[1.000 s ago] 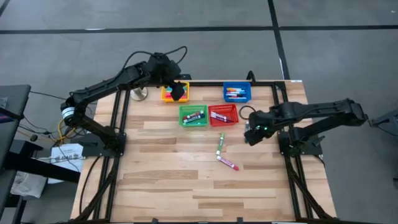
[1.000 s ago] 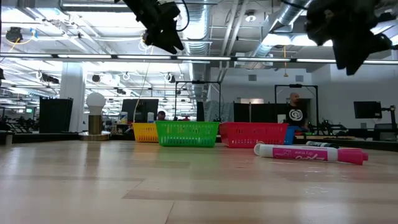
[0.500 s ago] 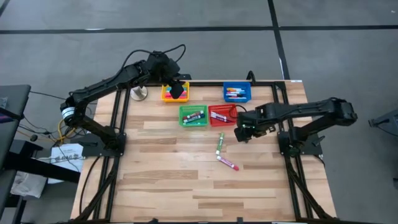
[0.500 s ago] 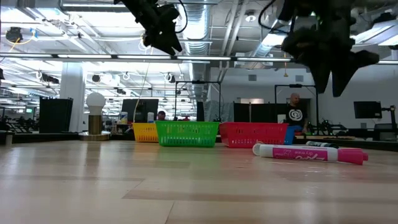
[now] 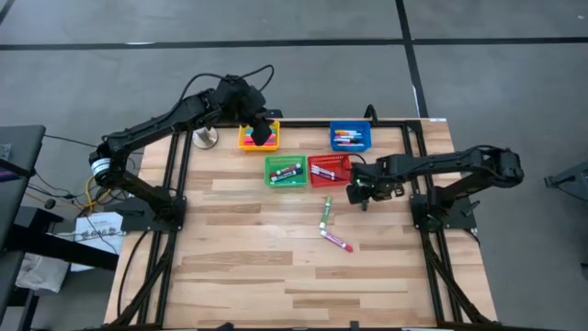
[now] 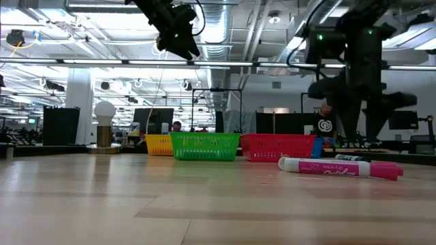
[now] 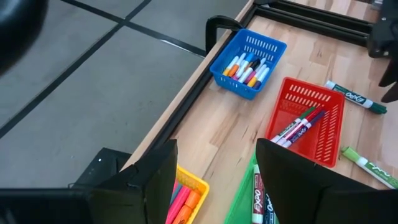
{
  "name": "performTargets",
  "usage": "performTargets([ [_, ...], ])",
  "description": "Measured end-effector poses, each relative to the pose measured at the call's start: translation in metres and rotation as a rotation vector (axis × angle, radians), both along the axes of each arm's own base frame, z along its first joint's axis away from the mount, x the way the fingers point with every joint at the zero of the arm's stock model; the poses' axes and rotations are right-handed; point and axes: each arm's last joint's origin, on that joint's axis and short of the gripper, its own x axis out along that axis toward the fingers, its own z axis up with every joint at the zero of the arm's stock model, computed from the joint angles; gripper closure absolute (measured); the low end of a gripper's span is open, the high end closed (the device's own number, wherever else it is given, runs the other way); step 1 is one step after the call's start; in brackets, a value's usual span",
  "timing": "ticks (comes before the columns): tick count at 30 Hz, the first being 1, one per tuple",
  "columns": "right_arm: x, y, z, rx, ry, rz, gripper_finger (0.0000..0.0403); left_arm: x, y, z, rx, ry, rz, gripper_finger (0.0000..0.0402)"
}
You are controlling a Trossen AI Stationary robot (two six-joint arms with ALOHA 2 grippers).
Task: Pick & Place Markers
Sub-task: Put the large green marker into the green bin
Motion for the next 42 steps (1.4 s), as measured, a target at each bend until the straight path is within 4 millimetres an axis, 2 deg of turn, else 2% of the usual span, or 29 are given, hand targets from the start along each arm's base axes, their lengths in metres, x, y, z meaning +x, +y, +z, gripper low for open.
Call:
performTargets([
  [5, -0.006, -0.005, -0.010, 0.004, 0.013, -0.028, 0.0220, 0.000, 0.000, 0.000, 0.001, -0.002, 0.001, 0.0183],
  [12, -0.005, -0.005, -0.024, 0.006, -0.041, -0.052, 0.0232, 0.000, 0.001, 0.001, 0.007, -0.011, 0.001, 0.0183],
  [25, 0.002, -0.006, -0.052, 0.043, 0.083, -0.052, 0.0257, 0.002, 0.001, 0.003, 0.020, -0.035, 0.002, 0.0183],
  [31, -0.002, -0.005, -0.050, 0.040, 0.094, -0.052, 0.0296, 0.002, 0.002, 0.004, 0.022, -0.040, 0.002, 0.0183],
  [38, -0.010, -0.004, -0.037, 0.026, 0.065, -0.051, 0.0353, 0.002, 0.002, 0.004, 0.023, -0.046, 0.004, 0.0183],
  [42, -0.017, 0.000, -0.026, 0.027, 0.054, -0.041, 0.0357, 0.003, 0.001, 0.004, 0.023, -0.046, 0.003, 0.0183],
])
